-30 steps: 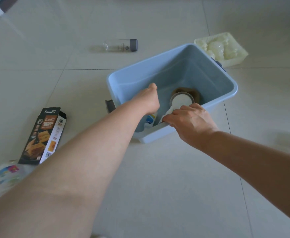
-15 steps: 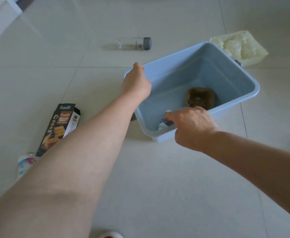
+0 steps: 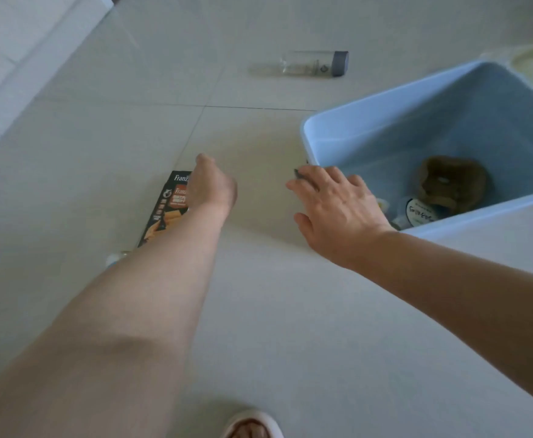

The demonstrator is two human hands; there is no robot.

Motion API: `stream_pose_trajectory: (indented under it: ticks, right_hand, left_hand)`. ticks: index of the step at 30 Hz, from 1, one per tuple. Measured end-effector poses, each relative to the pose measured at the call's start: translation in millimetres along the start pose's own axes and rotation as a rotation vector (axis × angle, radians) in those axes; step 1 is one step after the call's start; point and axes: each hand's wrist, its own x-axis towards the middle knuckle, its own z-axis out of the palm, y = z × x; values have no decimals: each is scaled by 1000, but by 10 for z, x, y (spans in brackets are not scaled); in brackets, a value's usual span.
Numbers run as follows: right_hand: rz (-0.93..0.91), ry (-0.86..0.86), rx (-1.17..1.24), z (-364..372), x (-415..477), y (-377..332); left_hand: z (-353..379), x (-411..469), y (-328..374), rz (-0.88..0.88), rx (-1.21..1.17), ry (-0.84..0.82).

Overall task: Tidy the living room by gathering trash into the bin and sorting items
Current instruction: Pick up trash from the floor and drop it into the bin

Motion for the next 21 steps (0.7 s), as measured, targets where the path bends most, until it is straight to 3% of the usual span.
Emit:
stream_pose_trajectory:
  ticks: [5, 8, 21]
  right_hand:
    - [-77, -51, -45, 168, 213, -177]
    - [-94, -107, -27, 265, 305, -288]
    - [-112, -209, -9, 557, 468, -567]
  left_hand:
    - [-103, 201, -823, -265, 85, -75]
    - [-114, 250, -1187, -332, 178, -120]
    - [38, 264, -1618, -319, 233, -174]
